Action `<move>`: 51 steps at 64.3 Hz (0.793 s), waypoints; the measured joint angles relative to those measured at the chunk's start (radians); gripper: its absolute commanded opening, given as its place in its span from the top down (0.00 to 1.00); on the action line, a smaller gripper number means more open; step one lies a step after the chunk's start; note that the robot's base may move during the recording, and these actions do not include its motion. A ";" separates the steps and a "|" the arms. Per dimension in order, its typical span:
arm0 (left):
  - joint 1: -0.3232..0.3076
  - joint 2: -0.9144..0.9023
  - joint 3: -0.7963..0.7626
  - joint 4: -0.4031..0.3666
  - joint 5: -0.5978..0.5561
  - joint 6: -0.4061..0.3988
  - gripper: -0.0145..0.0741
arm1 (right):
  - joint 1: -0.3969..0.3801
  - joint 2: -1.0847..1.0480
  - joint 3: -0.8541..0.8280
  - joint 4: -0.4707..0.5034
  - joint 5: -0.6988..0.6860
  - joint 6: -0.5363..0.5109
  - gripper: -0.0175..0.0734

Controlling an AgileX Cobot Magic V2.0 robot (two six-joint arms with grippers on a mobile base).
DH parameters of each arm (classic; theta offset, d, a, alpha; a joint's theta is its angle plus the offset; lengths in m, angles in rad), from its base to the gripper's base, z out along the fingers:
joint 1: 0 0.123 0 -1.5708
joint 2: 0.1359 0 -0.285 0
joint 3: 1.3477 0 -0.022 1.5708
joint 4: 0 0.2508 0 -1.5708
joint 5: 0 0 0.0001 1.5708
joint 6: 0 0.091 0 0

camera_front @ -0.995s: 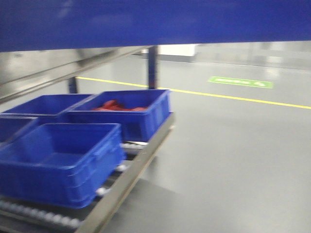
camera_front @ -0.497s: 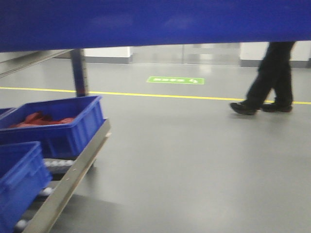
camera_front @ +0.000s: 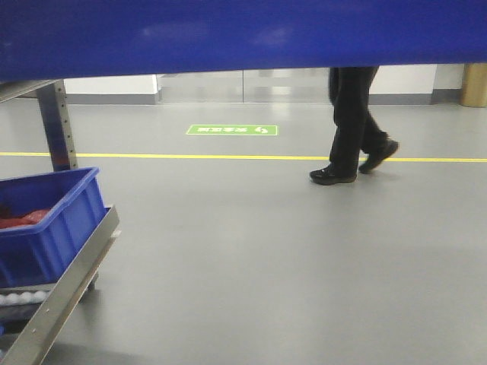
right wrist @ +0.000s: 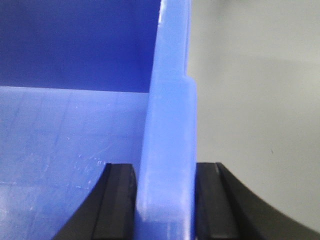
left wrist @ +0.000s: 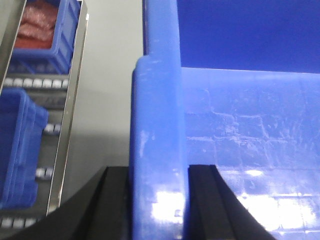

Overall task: Move blue bin to conveyor side
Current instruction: 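Hold the blue bin with both grippers while the base turns away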

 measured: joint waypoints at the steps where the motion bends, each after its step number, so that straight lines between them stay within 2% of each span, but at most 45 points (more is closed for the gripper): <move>1: 0.000 0.000 0.000 0.000 0.000 0.000 0.86 | 0.000 0.000 0.000 0.000 0.000 0.000 0.90; 51: 0.000 0.000 0.000 0.004 0.000 0.000 0.86 | 0.000 0.000 0.000 0.000 0.000 0.000 0.90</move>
